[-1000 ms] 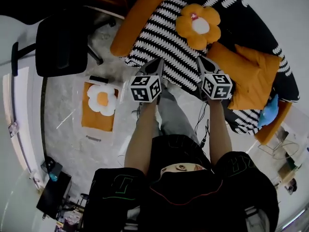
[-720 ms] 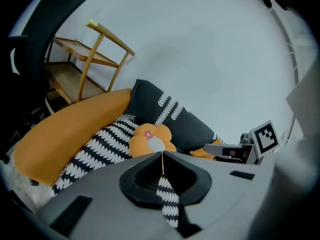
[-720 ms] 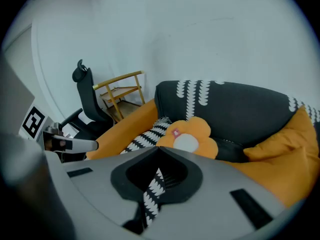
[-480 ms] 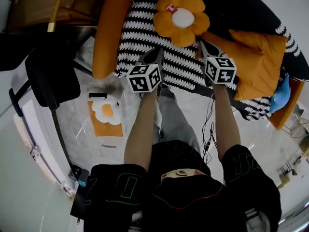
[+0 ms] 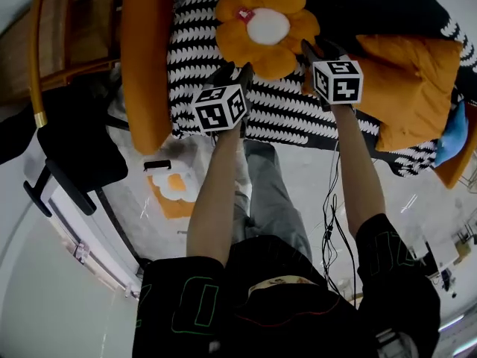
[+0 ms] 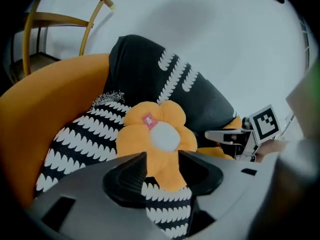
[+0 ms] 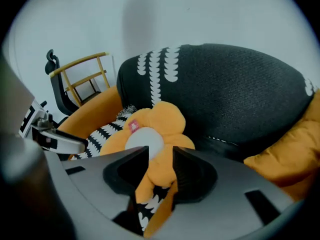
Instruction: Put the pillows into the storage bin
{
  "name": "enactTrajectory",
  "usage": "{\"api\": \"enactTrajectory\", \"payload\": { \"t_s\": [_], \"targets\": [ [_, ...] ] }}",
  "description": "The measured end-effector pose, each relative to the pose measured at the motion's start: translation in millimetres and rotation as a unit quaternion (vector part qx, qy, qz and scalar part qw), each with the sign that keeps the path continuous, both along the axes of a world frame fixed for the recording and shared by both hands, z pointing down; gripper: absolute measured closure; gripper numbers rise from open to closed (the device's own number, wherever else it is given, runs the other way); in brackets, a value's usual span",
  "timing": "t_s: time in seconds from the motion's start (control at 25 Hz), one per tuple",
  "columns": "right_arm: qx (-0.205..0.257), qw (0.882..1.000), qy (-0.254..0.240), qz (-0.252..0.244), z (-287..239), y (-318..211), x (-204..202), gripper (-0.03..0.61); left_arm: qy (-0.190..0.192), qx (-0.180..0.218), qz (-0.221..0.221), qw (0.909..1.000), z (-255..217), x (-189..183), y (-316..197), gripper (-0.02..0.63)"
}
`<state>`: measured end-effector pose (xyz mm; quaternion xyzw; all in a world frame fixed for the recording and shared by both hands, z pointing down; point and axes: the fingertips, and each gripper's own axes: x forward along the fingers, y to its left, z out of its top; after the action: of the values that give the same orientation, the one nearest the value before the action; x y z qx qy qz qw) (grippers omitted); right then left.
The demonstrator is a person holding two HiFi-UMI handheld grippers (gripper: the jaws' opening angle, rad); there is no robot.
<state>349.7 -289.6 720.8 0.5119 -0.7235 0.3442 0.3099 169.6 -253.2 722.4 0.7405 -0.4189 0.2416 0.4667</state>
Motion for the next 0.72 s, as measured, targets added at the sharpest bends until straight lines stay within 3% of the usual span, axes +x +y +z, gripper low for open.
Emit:
{"api": "enactTrajectory", "payload": {
  "t_s": [0.12,0.28,0.4,0.56,0.64,0.72],
  "targets": [
    [-0.015,1.000,0.007,0.009,26.4,-9.6,8.9,0.369,-0.028,-0.016,0.006,0.9995,29.7,-4.5,-7.8,0.308],
    [-0.020,1.000,0.022,0.002,54.7,-21.0,15.3,0.320,-0.053,-0.033,0.004,0.9980,64.7,-11.3,-14.6,0.266],
    [-0.034,0.998,0.049,-0.005,76.3,-30.7,17.1,0.274,-0.044,-0.042,0.007,0.9981,86.4,-7.8,-19.7,0.265],
    [-0.097,0.990,0.100,-0.014,108.5,-28.2,20.8,0.236,-0.048,-0.048,0.032,0.9971,106.0,-0.8,-19.9,0.292],
    [-0.122,0.986,0.112,-0.017,112.3,-29.2,19.7,0.239,-0.053,-0.053,0.050,0.9960,106.0,-0.1,-21.0,0.328],
    [-0.136,0.985,0.107,-0.026,109.2,-29.1,15.3,0.271,-0.050,-0.055,0.061,0.9954,99.0,-0.7,-21.8,0.404]
  ]
}}
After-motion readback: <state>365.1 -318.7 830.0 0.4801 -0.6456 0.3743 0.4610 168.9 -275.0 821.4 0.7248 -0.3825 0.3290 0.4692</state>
